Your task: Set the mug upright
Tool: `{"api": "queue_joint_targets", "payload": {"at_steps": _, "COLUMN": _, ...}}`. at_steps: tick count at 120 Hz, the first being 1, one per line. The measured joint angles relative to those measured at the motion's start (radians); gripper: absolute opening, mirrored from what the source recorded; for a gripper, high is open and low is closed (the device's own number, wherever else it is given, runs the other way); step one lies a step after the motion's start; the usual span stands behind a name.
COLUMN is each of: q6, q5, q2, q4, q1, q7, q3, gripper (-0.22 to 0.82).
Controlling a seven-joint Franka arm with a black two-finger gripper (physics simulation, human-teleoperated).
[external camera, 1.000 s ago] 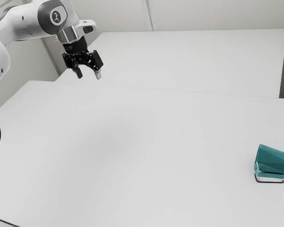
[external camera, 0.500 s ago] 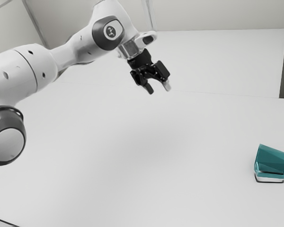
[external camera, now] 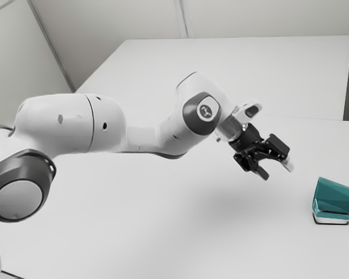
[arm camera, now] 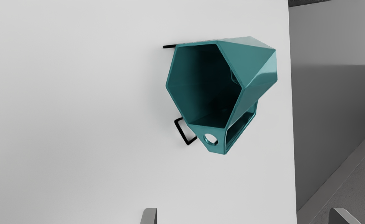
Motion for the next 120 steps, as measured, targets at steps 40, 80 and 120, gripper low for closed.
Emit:
{"api": "queue_joint_targets", "payload": {"at_steps": 40, "q6": 0.227, "q5": -0.121, "q2": 0.152, "q4": 0.073, "q1": -0.09, "q7": 0.006, "q3": -0.048, "gripper": 0.6}}
{"api": "queue_joint_targets", "payload": {"at_steps": 80, "q6": 0.282, "q5": -0.135, "q2": 0.216, "q4": 0.143, "q1": -0.111, "q7": 0.01, "q3": -0.053, "gripper": 0.6}}
{"api": "queue_joint_targets", "payload": {"at_steps": 120, "q6": 0.291, "q5": -0.363, "q2": 0.26, "q4": 0.169, "q1": -0.114, "q7": 0.105, "q3": -0.058, "gripper": 0.61}}
